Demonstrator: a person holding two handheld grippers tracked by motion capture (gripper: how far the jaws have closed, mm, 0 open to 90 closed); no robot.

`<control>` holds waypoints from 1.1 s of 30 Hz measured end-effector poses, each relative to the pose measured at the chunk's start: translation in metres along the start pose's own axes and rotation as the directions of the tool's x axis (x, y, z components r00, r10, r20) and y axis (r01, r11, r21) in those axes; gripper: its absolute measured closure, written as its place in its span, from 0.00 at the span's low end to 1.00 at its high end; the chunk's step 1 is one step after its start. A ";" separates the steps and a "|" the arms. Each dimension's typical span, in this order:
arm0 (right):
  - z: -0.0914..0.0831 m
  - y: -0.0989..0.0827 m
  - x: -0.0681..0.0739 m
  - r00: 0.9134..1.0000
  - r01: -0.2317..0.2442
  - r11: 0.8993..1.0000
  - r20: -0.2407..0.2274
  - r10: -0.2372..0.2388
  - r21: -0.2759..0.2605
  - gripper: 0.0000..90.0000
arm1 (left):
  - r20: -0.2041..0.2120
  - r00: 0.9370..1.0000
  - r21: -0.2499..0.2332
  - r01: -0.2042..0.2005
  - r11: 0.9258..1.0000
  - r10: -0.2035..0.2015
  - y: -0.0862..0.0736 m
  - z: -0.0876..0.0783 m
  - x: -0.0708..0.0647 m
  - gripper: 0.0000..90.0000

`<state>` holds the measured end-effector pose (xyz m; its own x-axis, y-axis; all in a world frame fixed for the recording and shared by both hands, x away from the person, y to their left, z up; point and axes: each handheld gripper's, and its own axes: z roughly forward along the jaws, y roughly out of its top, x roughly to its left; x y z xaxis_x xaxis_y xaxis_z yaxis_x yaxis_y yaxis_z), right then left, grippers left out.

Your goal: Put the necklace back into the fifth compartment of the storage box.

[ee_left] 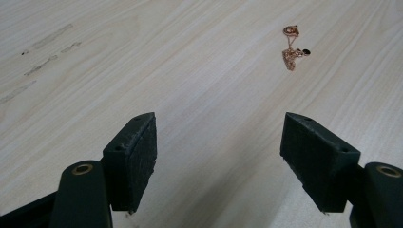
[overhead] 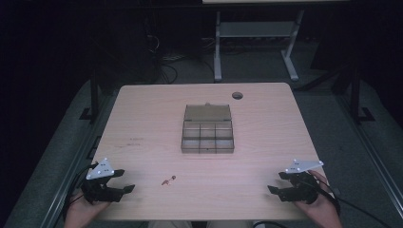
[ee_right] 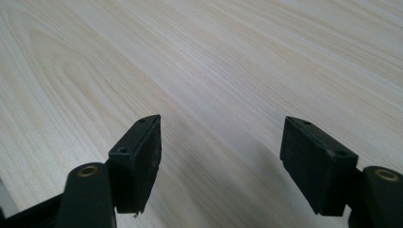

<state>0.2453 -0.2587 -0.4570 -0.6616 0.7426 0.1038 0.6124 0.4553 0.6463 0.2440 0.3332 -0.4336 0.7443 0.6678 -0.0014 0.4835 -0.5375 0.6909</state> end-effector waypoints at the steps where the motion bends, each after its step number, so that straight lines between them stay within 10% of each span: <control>1: 0.001 0.001 0.000 1.000 0.003 1.000 -0.004 -0.003 0.003 0.33 | 0.000 1.000 -0.001 0.001 1.000 -0.001 0.000 0.000 -0.001 0.31; 33: 0.006 0.006 0.010 0.999 0.043 0.999 -0.020 -0.042 0.023 0.33 | 0.041 0.996 0.002 -0.082 0.997 0.082 0.016 0.006 -0.020 0.30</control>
<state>0.2448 -0.2458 -0.4566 -0.6953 0.7129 0.0914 0.5933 0.4976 0.6328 0.2393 0.3087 -0.4269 0.7996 0.5999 0.0259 0.4217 -0.5917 0.6871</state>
